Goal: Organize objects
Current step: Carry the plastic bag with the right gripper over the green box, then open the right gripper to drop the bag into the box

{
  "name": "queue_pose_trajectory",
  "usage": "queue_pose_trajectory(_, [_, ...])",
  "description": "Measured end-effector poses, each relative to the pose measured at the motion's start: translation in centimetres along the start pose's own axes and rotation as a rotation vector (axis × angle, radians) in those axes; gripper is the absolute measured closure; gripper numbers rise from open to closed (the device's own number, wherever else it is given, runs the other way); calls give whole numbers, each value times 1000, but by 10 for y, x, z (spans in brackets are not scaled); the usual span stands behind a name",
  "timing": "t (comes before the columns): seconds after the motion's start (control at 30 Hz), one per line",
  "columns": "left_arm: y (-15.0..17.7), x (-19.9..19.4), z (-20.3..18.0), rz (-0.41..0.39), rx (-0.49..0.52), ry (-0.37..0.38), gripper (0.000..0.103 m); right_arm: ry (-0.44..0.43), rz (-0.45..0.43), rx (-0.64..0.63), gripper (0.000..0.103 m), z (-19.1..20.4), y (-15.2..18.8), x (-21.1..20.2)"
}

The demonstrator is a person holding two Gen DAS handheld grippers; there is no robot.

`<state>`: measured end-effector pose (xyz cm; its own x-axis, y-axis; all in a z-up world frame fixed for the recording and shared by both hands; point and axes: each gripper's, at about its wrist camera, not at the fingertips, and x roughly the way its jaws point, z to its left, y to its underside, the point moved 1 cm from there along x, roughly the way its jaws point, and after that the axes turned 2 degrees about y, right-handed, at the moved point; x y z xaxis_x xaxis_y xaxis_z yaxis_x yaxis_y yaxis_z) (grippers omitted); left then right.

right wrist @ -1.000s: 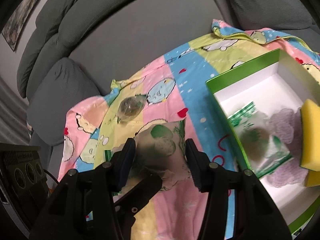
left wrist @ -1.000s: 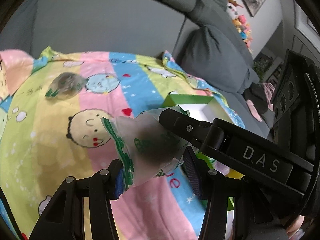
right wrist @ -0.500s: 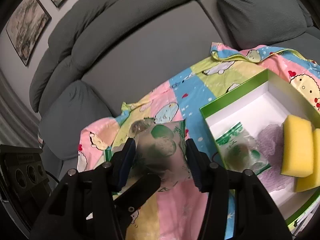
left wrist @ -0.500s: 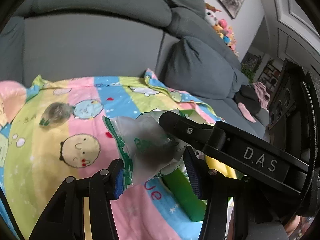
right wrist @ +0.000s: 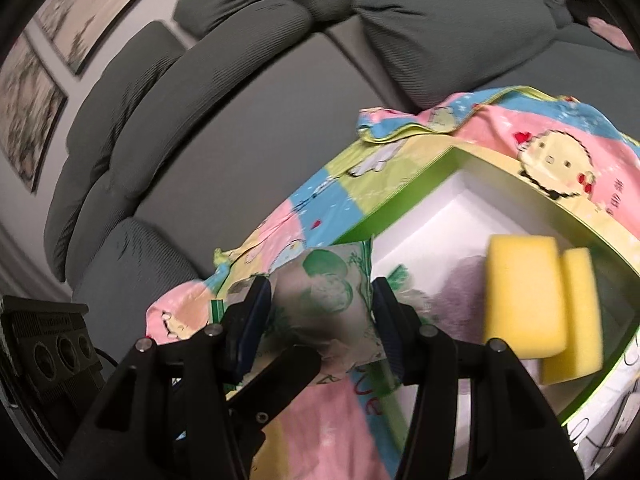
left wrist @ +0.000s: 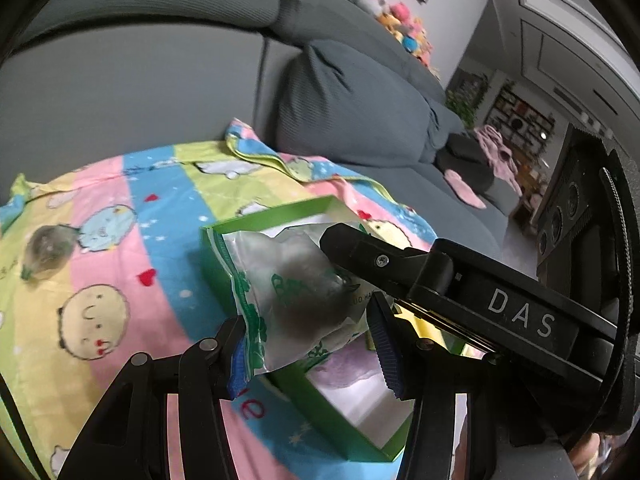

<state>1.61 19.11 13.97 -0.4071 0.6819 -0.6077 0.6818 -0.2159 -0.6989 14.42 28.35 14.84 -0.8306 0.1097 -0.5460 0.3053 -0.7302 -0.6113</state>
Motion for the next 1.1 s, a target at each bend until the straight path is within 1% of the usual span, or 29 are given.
queue_pose_trajectory(0.2, [0,24,-10,47,9,38,50,50,-14,90,51,-30,-4,0])
queue_pose_trajectory(0.33, [1,37,-11,70,4,52,50,77,-17,122,51,-41,-5,2])
queue_pose_trajectory(0.47, [-1,50,-9,91,0,39,50,108,-19,155,50,-52,-6,9])
queue_pose_trajectory(0.6, [3,58,-7,119,-25,31,50,123,-1,196,50,-65,-8,20])
queue_pose_trajectory(0.73, [8,58,-11,127,-16,20,50,174,-3,199,50,-68,-8,23])
queue_pose_trajectory(0.8, [8,55,-11,122,-18,14,50,172,-2,204,50,-70,-8,23])
queue_pose_trajectory(0.87, [7,49,-11,120,-13,13,50,169,-7,212,46,-72,-8,22])
queue_pose_trajectory(0.97, [6,40,-8,119,-22,5,50,194,-29,208,38,-71,-10,19])
queue_pose_trajectory(1.03, [7,34,-3,130,-47,2,50,199,-39,206,36,-70,-10,17])
queue_pose_trajectory(1.1, [12,24,2,135,-72,-1,50,182,-34,203,35,-68,-10,17])
